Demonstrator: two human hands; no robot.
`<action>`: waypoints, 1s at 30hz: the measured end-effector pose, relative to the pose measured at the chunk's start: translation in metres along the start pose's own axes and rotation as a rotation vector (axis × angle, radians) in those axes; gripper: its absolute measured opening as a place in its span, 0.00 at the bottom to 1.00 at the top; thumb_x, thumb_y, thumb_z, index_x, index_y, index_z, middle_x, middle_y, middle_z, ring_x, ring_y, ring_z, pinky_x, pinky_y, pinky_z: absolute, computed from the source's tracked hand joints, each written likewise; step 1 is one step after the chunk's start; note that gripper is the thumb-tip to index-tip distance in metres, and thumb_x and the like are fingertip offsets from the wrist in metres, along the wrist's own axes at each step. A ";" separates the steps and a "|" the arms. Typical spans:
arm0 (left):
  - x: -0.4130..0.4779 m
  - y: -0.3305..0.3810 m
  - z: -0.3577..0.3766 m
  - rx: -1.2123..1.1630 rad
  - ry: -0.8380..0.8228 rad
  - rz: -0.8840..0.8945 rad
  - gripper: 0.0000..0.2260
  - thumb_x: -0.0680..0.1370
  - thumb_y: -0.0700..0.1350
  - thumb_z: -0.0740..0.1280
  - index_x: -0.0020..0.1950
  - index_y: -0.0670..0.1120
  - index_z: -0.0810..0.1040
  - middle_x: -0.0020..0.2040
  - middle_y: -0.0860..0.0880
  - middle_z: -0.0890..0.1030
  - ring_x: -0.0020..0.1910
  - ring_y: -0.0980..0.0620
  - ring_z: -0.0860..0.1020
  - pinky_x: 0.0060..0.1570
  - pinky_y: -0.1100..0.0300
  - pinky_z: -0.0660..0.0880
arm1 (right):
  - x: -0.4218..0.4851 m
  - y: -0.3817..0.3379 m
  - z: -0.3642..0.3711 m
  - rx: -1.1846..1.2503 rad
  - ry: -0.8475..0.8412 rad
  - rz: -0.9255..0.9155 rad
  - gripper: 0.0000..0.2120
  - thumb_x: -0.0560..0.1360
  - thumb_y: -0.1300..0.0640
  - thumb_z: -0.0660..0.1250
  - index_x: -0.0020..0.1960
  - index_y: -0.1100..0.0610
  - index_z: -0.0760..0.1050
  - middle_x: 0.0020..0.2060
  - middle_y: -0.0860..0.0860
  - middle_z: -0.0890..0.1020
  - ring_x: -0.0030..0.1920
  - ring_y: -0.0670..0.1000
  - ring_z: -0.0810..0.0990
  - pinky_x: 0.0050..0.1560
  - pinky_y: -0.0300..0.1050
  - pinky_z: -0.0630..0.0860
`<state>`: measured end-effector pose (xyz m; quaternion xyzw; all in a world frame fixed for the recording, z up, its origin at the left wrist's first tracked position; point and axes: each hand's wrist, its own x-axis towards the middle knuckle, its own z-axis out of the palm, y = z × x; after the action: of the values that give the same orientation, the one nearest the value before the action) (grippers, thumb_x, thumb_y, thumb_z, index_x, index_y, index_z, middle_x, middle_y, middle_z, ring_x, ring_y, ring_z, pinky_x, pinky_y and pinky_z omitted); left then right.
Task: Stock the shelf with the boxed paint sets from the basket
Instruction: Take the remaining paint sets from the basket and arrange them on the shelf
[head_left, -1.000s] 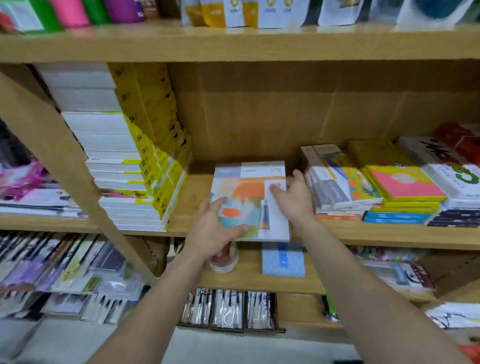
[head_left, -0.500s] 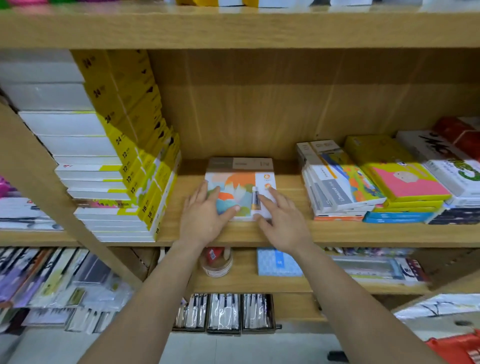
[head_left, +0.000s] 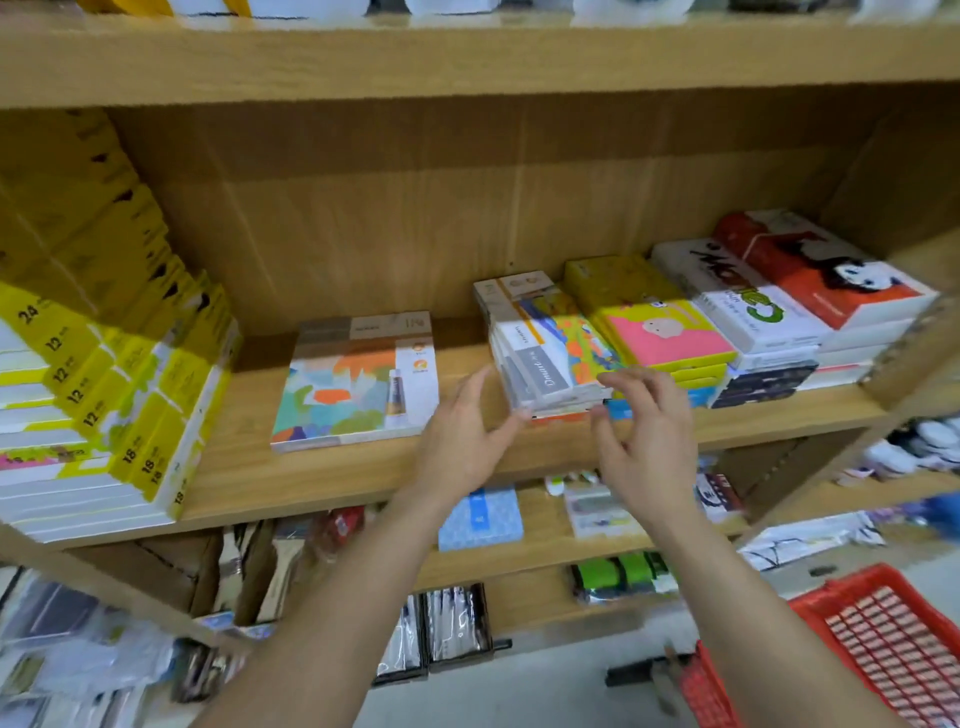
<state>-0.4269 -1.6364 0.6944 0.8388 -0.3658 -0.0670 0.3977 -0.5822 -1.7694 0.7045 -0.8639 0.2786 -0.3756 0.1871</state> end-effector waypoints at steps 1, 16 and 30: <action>0.004 0.002 0.005 -0.062 -0.019 -0.040 0.36 0.75 0.65 0.67 0.78 0.53 0.61 0.74 0.50 0.73 0.71 0.48 0.72 0.67 0.51 0.71 | 0.005 0.006 0.000 -0.033 -0.014 -0.004 0.18 0.78 0.54 0.65 0.64 0.59 0.81 0.61 0.57 0.80 0.61 0.61 0.77 0.63 0.46 0.67; 0.021 0.042 0.056 -0.109 -0.158 -0.039 0.28 0.83 0.53 0.61 0.82 0.55 0.55 0.74 0.53 0.72 0.70 0.52 0.72 0.69 0.56 0.69 | 0.004 0.075 -0.027 -0.130 -0.084 -0.072 0.20 0.77 0.54 0.65 0.68 0.55 0.81 0.67 0.51 0.82 0.62 0.60 0.76 0.63 0.58 0.77; 0.023 0.037 0.058 -0.098 -0.130 -0.037 0.35 0.79 0.56 0.67 0.82 0.56 0.54 0.72 0.51 0.76 0.68 0.50 0.75 0.68 0.45 0.73 | 0.023 0.053 -0.017 -0.001 -0.214 0.116 0.21 0.83 0.51 0.66 0.75 0.51 0.75 0.79 0.51 0.71 0.68 0.54 0.81 0.63 0.52 0.79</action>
<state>-0.4540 -1.7027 0.6859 0.8188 -0.3716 -0.1465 0.4123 -0.6002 -1.8270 0.6999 -0.8816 0.3069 -0.2693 0.2369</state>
